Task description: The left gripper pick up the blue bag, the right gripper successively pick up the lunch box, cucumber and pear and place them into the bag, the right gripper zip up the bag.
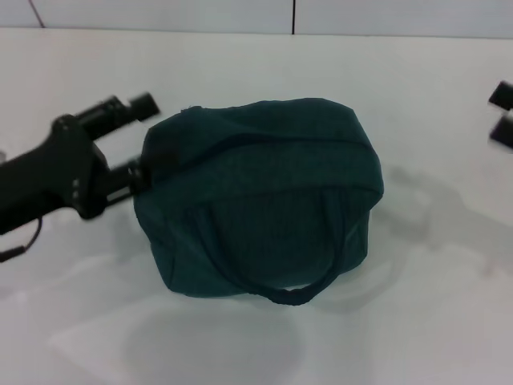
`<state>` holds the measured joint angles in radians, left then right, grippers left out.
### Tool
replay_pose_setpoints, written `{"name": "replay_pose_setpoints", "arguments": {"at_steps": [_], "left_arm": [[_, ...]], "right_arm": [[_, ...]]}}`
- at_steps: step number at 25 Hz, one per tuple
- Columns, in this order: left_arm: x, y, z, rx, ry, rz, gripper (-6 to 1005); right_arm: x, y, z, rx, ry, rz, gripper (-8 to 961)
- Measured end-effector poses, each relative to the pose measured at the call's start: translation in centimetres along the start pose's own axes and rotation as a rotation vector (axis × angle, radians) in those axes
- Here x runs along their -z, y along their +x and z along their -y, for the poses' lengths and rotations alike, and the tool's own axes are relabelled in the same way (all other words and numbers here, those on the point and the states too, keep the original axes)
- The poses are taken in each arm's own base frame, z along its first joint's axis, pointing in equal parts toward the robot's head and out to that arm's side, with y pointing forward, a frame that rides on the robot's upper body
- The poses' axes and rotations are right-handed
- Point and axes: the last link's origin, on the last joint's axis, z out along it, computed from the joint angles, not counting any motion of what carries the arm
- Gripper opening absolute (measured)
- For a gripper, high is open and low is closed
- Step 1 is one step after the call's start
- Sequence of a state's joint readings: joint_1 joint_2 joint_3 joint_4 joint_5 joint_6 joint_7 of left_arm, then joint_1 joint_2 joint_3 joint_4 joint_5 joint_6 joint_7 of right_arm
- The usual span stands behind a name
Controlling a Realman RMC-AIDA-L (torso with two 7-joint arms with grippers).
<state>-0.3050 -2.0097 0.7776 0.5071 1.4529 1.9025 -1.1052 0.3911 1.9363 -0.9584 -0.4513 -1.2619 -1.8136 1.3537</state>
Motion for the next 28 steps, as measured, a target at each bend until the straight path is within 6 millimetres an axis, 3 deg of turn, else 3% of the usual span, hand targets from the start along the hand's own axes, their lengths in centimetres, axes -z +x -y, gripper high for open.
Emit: {"name": "replay_pose_setpoints", "arguments": {"at_steps": [3, 8, 14, 18, 28], "left_arm": [[-1.0, 0.8, -1.0, 0.049, -0.162, 0.04, 679], [-2.9, 1.4, -1.7, 0.094, -0.32, 0.108, 671], [-4.8, 1.2, -2.0, 0.098, -0.407, 0.153, 667], [-4.7, 1.1, -2.0, 0.098, -0.402, 0.152, 667], [-4.1, 0.8, -2.2, 0.107, -0.378, 0.142, 667]], "right_arm": [[-1.1, -0.8, -1.9, 0.042, -0.209, -0.075, 860], [-2.2, -1.6, -3.7, 0.04, -0.432, -0.143, 860], [-4.8, -0.5, -3.8, 0.026, -0.477, -0.189, 860], [-7.0, 0.8, -3.5, 0.022, -0.473, -0.263, 860], [-8.5, 1.5, -3.5, 0.034, -0.478, -0.309, 860]]}}
